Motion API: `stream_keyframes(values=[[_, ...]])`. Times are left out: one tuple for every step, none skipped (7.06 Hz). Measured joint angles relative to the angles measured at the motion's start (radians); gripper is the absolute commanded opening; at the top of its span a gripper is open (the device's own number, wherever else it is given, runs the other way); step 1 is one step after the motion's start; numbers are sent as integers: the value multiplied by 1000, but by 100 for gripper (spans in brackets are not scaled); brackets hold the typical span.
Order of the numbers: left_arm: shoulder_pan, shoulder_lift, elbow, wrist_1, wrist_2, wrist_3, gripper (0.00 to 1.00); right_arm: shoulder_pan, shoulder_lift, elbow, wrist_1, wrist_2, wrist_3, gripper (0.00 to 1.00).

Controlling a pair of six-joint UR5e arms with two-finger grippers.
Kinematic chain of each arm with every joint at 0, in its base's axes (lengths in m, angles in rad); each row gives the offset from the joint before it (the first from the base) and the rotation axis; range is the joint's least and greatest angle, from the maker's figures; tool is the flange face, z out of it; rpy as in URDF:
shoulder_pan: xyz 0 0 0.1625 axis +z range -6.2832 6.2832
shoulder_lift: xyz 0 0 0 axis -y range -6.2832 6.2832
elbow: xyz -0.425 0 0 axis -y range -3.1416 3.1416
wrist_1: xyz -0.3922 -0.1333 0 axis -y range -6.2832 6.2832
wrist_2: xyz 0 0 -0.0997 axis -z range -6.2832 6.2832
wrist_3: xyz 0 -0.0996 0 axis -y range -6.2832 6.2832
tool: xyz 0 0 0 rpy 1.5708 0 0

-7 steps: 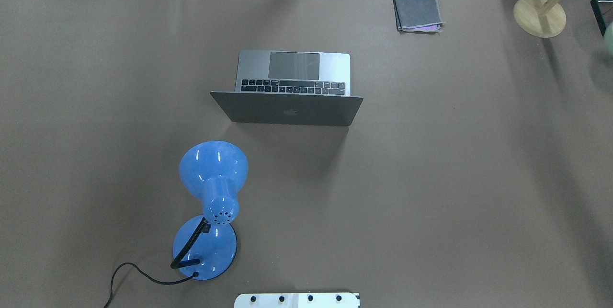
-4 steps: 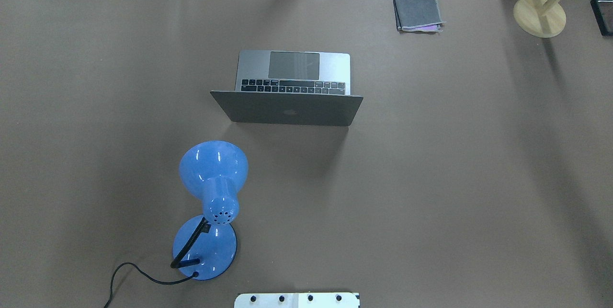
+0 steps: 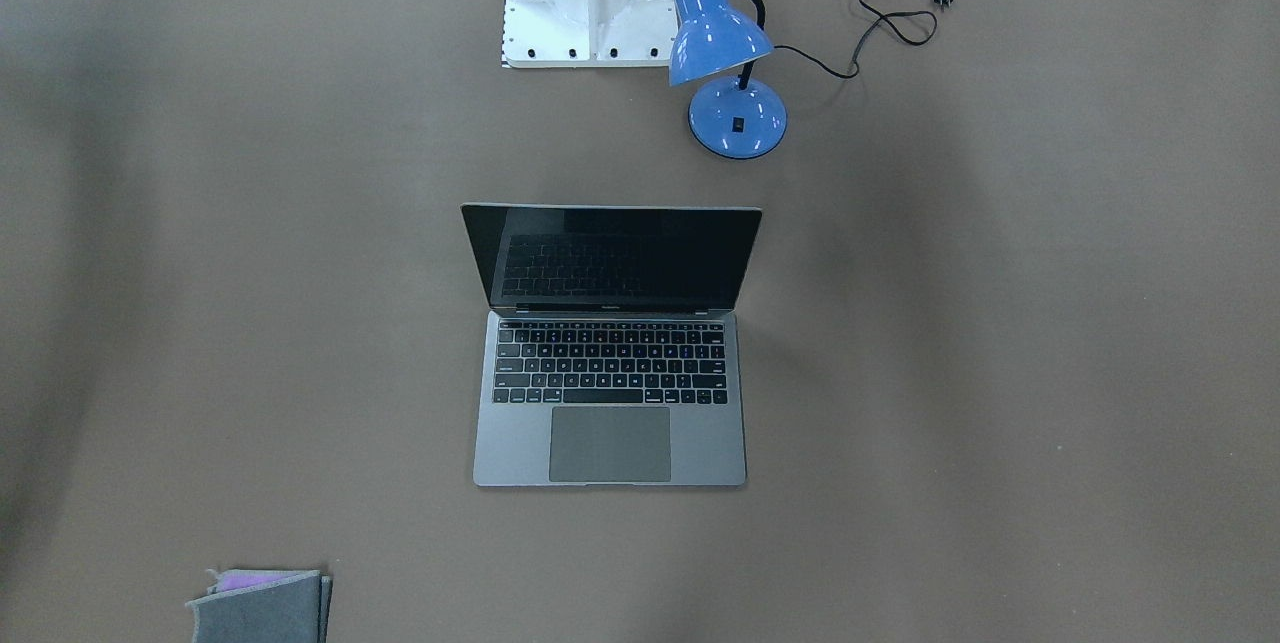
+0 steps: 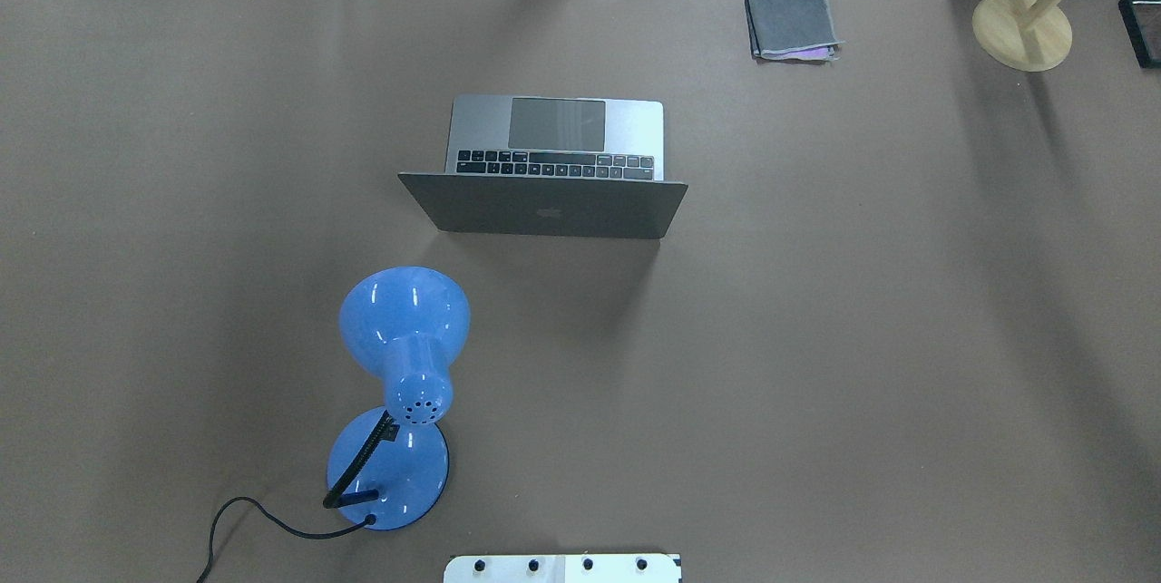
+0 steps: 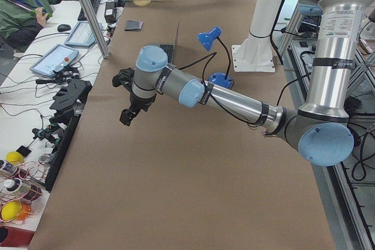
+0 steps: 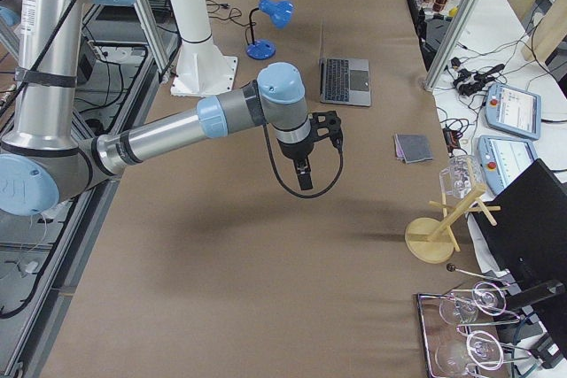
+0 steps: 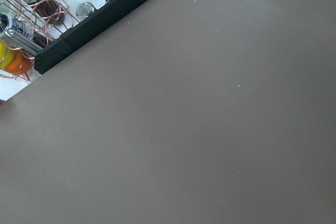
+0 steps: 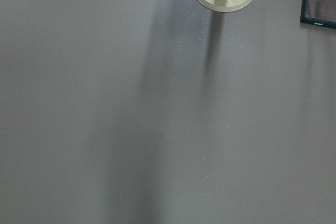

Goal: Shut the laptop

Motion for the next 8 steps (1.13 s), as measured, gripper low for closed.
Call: stream_keyframes(values=[[1, 5, -3, -27, -54, -55, 98, -7, 2, 6, 1, 29, 23, 94], [9, 8, -13, -45, -90, -148, 98, -28, 4, 24, 1, 41, 80, 91], [30, 9, -32, -56, -106, -242, 98, -60, 5, 53, 3, 44, 161, 90], [61, 8, -56, -62, -110, -332, 98, -100, 5, 83, 30, 41, 267, 90], [104, 9, -84, -64, -110, -418, 98, -150, 5, 101, 96, 30, 398, 91], [154, 9, -110, -65, -107, -499, 98, -216, 5, 118, 155, 0, 527, 91], [207, 6, -136, -65, -103, -580, 98, -294, 7, 148, 184, -55, 648, 90], [263, -6, -164, -65, -97, -673, 98, -374, 12, 179, 195, -119, 754, 89]])
